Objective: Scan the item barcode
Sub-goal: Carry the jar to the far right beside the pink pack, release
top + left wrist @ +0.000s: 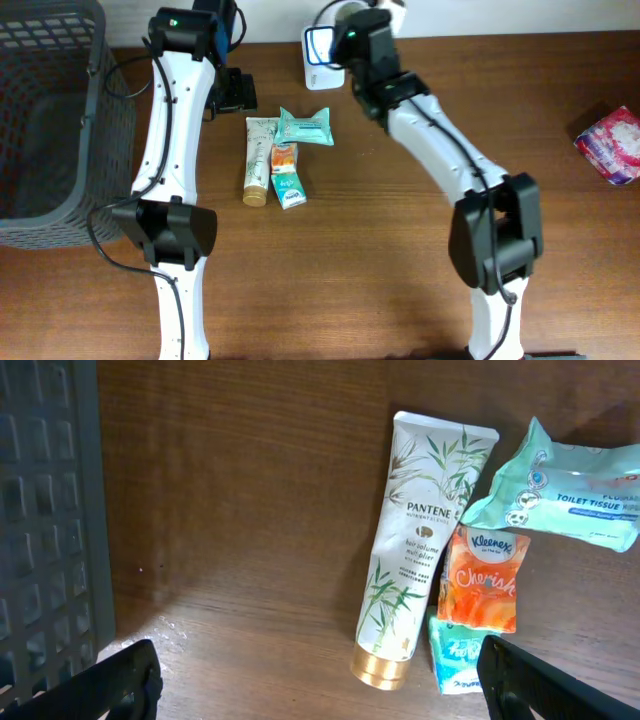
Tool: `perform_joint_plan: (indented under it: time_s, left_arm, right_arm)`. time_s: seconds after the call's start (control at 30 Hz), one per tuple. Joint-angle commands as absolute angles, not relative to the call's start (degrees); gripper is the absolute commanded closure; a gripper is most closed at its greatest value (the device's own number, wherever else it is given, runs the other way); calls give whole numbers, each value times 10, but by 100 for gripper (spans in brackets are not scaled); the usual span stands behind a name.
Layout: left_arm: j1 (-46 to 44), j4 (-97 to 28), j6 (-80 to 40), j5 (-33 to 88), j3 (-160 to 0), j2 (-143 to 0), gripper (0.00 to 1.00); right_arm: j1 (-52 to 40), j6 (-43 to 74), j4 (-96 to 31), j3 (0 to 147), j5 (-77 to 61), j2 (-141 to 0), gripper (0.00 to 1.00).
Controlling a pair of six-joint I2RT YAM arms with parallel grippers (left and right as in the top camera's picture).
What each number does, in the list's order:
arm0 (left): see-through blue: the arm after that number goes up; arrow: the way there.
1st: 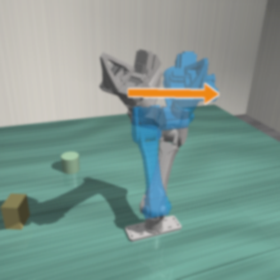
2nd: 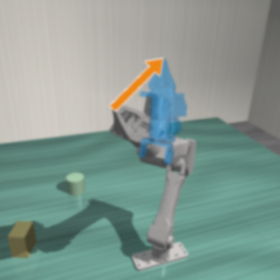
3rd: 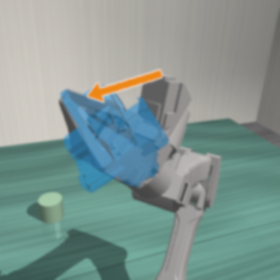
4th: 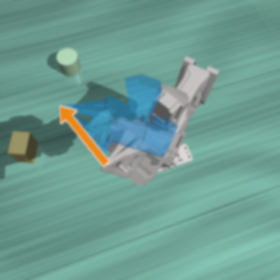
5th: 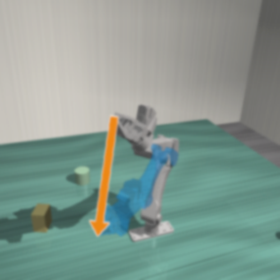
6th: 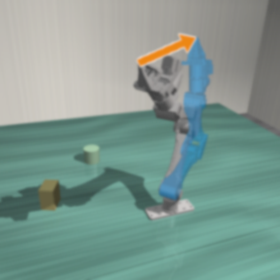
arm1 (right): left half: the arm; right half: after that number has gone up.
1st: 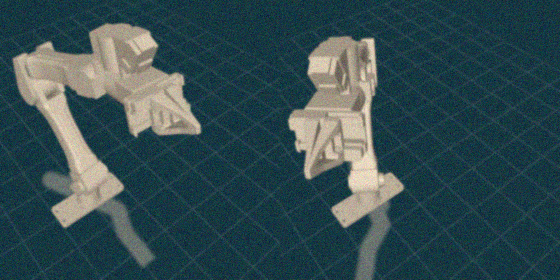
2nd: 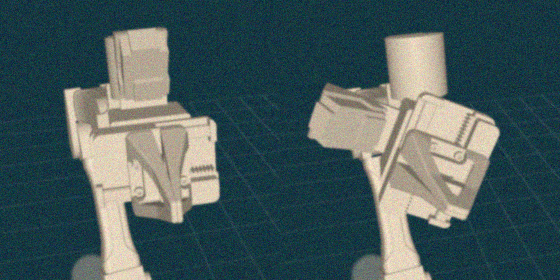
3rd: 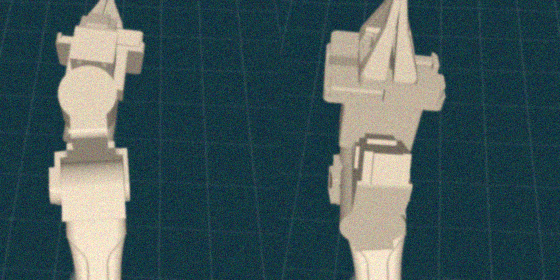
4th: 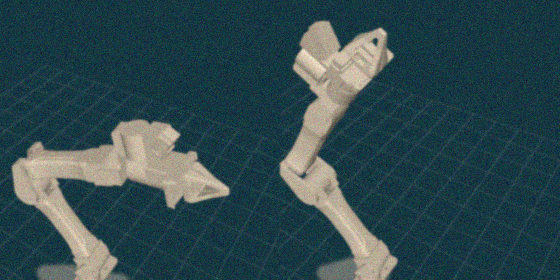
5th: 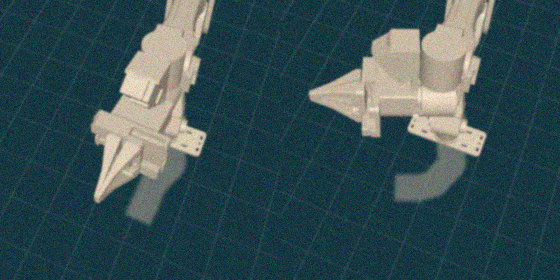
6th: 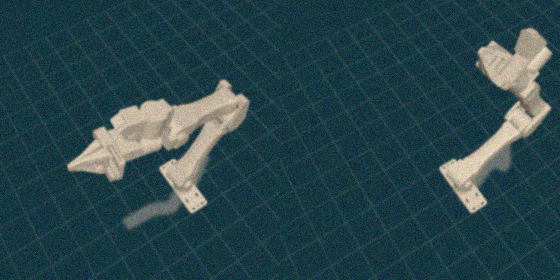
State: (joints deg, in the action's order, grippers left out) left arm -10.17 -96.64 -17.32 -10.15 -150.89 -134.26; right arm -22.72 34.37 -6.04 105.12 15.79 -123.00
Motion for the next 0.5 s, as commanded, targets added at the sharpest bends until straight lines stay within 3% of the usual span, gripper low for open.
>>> perform_joint_plan:
  time_s: [0.0, 0.13, 0.47]
  left_arm:
    - [-103, -967, -166, -110, -1508, -1338, 1]
    - [-103, -967, -166, -110, -1508, -1338, 1]
    - [-103, -967, -166, -110, -1508, -1338, 1]
  right_arm:
    - [-237, 267, 23, 1061, 234, -1293, 53]
    - [-237, 212, 134, 1061, 232, -1346, 53]
    - [-242, 212, 162, 1061, 153, -1351, 49]
